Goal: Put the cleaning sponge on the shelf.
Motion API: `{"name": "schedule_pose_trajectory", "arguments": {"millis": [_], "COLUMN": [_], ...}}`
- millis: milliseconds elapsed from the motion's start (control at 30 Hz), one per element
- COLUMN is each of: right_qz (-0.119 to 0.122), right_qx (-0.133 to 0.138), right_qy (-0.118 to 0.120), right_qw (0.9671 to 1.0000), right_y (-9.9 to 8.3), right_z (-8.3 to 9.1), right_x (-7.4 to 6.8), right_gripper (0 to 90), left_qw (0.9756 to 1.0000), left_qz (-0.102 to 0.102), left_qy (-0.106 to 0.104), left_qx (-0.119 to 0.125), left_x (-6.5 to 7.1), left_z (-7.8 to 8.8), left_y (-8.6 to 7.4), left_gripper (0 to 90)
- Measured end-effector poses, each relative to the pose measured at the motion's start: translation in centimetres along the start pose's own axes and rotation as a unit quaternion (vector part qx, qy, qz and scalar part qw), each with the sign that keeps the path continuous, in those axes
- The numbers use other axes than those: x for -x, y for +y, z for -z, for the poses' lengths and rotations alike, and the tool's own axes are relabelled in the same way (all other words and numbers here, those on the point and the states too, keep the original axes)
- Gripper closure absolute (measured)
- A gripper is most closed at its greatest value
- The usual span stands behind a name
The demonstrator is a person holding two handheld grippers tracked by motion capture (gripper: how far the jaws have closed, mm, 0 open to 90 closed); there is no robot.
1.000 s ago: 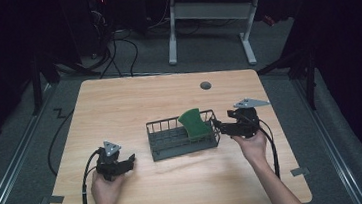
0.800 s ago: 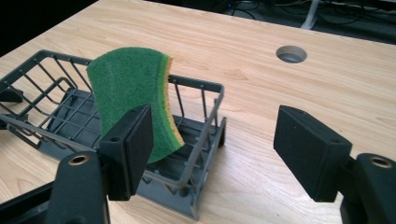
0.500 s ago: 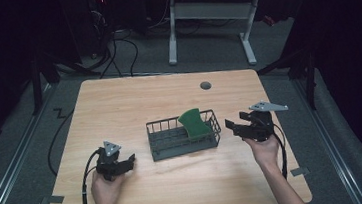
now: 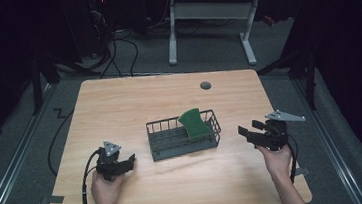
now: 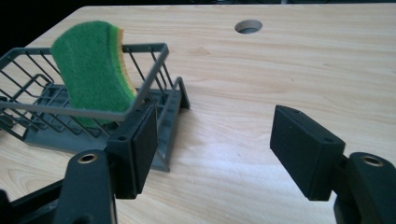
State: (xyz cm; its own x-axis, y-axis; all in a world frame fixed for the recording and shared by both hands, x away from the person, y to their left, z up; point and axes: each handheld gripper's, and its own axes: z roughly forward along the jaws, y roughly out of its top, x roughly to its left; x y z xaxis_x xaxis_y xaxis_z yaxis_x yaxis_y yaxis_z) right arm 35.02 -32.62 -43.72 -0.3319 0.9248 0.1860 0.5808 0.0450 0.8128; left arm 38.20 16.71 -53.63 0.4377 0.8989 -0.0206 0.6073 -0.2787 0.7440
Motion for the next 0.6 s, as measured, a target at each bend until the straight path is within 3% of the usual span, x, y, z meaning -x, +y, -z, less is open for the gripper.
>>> {"name": "schedule_pose_trajectory", "arguments": {"millis": [233, 600], "right_qz": [-0.025, -0.035], "right_qx": [-0.001, -0.012], "right_qy": [-0.009, -0.019], "right_qw": [0.9996, 0.9991], "right_y": [-2.0, -4.5], "right_z": [0.3, 0.1], "right_x": [1.3, 2.2], "right_gripper": [33.2, 35.7], "left_qw": [1.0000, 1.0000], "left_qz": [-0.001, -0.001], "left_qy": [0.001, 0.002], "left_qx": [0.000, 0.000], "left_x": [0.0, 0.0], "left_z": [0.0, 0.0], "left_y": [0.0, 0.0], "left_gripper": [28.4, 28.4]}}
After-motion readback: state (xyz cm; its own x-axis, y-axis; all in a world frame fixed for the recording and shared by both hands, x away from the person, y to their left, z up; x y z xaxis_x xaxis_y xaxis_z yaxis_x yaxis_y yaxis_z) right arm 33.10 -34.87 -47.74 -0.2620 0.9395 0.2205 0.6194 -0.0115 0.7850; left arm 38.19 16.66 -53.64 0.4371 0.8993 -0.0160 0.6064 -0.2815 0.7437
